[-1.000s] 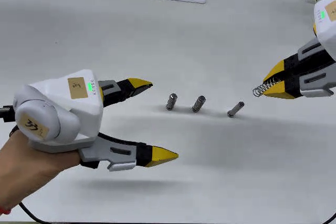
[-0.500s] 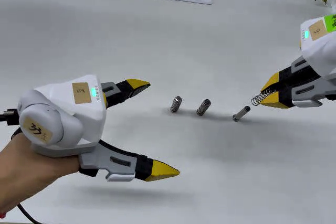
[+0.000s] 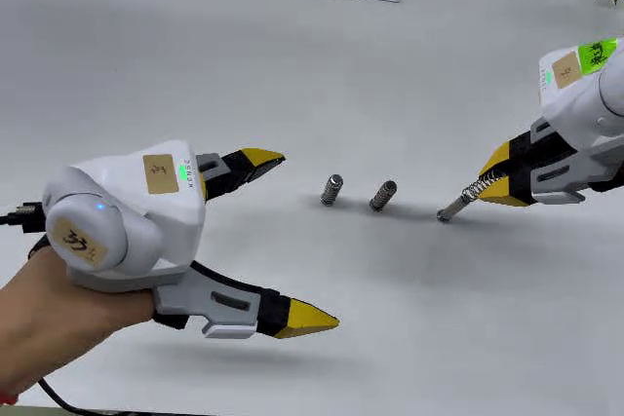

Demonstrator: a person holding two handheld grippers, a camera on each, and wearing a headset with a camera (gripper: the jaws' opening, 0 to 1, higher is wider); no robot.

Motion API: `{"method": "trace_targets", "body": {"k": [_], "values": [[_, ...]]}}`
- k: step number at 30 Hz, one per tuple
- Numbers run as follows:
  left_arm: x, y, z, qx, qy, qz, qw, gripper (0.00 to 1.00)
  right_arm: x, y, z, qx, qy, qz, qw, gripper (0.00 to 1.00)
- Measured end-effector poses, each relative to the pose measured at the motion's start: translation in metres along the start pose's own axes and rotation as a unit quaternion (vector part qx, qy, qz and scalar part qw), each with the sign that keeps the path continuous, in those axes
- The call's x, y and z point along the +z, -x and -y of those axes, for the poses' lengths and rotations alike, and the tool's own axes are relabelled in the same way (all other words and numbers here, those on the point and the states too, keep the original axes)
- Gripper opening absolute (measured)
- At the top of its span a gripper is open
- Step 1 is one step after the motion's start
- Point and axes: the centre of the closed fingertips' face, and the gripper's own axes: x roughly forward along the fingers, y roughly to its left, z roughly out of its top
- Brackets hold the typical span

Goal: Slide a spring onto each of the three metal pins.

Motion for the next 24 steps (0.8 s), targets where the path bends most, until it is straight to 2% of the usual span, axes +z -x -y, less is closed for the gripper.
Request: {"method": "trace_targets", "body": {"k": [24], "values": [[0.000, -0.004, 0.003, -0.006, 0.008, 0.004, 0.9999, 1.00, -0.008, -0.021, 0.000, -0.002, -0.003, -0.001, 1.0000, 0.12]]}}
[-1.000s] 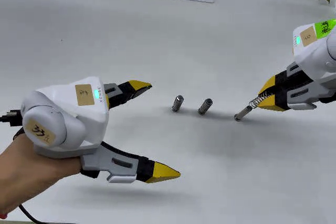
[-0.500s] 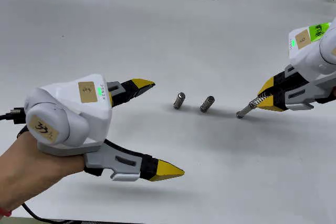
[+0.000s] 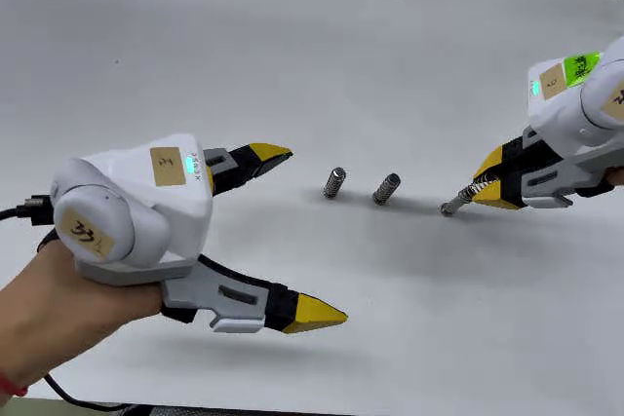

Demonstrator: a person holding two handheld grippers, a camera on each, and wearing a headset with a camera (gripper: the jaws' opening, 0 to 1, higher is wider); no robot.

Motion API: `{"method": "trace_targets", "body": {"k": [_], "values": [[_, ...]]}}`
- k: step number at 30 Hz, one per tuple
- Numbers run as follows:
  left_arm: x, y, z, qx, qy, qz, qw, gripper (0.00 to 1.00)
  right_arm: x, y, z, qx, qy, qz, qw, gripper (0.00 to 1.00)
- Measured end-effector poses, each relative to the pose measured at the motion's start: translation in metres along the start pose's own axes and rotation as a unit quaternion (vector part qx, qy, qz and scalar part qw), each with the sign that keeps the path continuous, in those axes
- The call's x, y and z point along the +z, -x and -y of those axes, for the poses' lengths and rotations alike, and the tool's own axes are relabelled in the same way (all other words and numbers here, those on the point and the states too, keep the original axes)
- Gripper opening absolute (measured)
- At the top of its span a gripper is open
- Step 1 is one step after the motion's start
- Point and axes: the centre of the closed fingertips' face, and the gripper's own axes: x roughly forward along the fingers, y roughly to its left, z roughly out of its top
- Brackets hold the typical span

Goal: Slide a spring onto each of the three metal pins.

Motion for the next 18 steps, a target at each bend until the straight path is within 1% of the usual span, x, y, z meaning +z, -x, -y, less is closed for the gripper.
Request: {"method": "trace_targets", "body": {"k": [7, 12, 18], "values": [[-0.001, -0.001, 0.002, -0.003, 0.001, 0.000, 1.0000, 1.00, -0.001, -0.009, -0.003, -0.005, -0.002, 0.002, 1.0000, 0.12], [-0.001, -0.001, 0.002, -0.002, 0.003, 0.001, 1.0000, 1.00, -0.003, -0.019, -0.002, -0.009, -0.002, 0.003, 0.9999, 0.12], [-0.003, -0.001, 0.002, -0.002, 0.005, 0.000, 1.0000, 1.00, -0.003, -0.027, -0.005, -0.018, 0.012, -0.003, 0.9998, 0.12]]}}
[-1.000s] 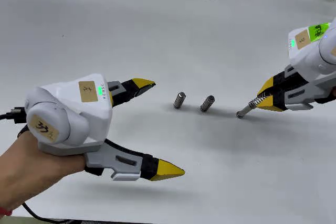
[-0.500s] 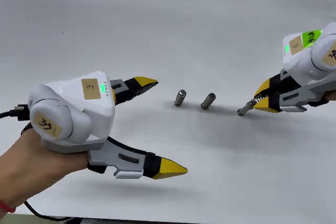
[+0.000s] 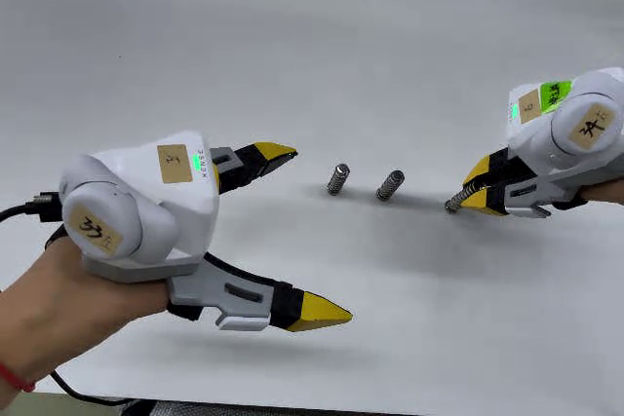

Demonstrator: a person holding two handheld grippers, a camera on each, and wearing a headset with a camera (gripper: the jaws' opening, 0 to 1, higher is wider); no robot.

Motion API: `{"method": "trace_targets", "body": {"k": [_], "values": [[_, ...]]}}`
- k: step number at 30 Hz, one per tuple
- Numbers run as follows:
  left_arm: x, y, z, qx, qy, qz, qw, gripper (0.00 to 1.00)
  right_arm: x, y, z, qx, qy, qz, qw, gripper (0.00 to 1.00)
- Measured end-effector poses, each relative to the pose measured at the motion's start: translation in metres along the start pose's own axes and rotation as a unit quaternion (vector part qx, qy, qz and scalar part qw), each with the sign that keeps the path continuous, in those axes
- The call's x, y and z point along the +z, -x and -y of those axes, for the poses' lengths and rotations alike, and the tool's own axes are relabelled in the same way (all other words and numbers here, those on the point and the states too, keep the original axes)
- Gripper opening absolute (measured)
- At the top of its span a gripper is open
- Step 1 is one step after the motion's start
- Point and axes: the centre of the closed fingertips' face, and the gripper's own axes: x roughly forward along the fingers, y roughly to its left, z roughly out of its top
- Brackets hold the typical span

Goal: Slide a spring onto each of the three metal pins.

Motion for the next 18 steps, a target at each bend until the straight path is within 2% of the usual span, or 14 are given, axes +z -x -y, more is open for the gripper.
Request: {"method": "trace_targets", "body": {"k": [9, 18], "values": [[0.0009, -0.0008, -0.0002, -0.002, 0.000, 0.001, 1.0000, 0.98, -0.0042, -0.0086, 0.0033, -0.005, 0.004, -0.001, 1.0000, 0.12], [0.0000, -0.0013, -0.0001, -0.003, -0.001, -0.003, 1.0000, 0.99, -0.0032, -0.0092, 0.0024, -0.007, 0.006, 0.000, 1.0000, 0.13]]}}
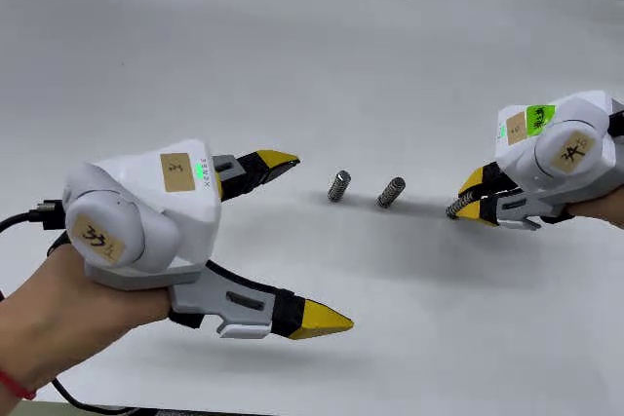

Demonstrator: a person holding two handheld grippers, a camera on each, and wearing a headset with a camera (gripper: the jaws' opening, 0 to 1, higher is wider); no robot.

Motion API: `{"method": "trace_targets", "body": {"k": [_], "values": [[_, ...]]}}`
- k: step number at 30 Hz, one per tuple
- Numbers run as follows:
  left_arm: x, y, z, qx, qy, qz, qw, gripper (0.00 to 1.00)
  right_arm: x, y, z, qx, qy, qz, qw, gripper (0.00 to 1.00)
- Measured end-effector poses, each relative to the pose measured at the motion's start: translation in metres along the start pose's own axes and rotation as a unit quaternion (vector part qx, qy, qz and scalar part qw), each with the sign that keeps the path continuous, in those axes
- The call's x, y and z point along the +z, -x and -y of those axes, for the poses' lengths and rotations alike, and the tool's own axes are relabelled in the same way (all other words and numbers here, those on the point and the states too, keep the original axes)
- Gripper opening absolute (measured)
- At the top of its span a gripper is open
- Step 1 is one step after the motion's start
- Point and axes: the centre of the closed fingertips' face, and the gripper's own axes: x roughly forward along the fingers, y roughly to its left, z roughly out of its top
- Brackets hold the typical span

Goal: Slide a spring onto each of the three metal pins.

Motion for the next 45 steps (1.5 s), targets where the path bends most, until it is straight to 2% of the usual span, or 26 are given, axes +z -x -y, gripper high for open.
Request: {"method": "trace_targets", "body": {"k": [3, 7, 12, 14, 19, 23, 26, 30, 36, 39, 43, 45], "values": [[0.000, 0.000, 0.000, 0.001, -0.002, -0.001, 1.0000, 0.99, 0.000, 0.001, 0.000, -0.001, 0.003, 0.001, 1.0000, 0.15], [0.000, 0.002, -0.001, 0.003, -0.004, -0.004, 1.0000, 1.00, 0.004, 0.008, 0.003, -0.005, -0.006, 0.015, 0.9999, 0.18], [-0.001, 0.004, -0.002, 0.007, -0.007, -0.010, 0.9999, 1.00, 0.010, 0.025, 0.007, -0.016, -0.059, 0.070, 0.9957, 0.23], [-0.001, 0.006, -0.003, 0.010, -0.010, -0.012, 0.9998, 1.00, 0.014, 0.039, 0.007, -0.021, -0.084, 0.094, 0.9918, 0.25], [0.000, 0.008, -0.004, 0.018, -0.018, -0.017, 0.9995, 1.00, 0.015, 0.068, 0.002, -0.029, -0.114, 0.139, 0.9833, 0.33], [0.000, 0.011, -0.008, 0.028, -0.023, -0.020, 0.9992, 1.00, 0.007, 0.081, -0.005, -0.039, -0.123, 0.159, 0.9788, 0.42], [-0.001, 0.016, -0.012, 0.041, -0.027, -0.025, 0.9985, 1.00, 0.002, 0.090, -0.012, -0.045, -0.139, 0.189, 0.9711, 0.47], [-0.002, 0.020, -0.013, 0.051, -0.027, -0.030, 0.9979, 1.00, -0.005, 0.097, -0.019, -0.052, -0.153, 0.222, 0.9616, 0.58], [-0.003, 0.023, -0.013, 0.066, -0.033, -0.039, 0.9965, 1.00, -0.015, 0.101, -0.031, -0.059, -0.162, 0.256, 0.9511, 0.73], [-0.007, 0.024, -0.015, 0.075, -0.031, -0.046, 0.9957, 1.00, -0.022, 0.100, -0.034, -0.064, -0.172, 0.266, 0.9463, 0.77], [-0.011, 0.026, -0.015, 0.081, -0.027, -0.053, 0.9949, 1.00, -0.025, 0.101, -0.039, -0.065, -0.198, 0.293, 0.9331, 0.80], [-0.014, 0.028, -0.015, 0.084, -0.027, -0.057, 0.9945, 1.00, -0.027, 0.100, -0.042, -0.067, -0.197, 0.294, 0.9329, 0.82]]}}
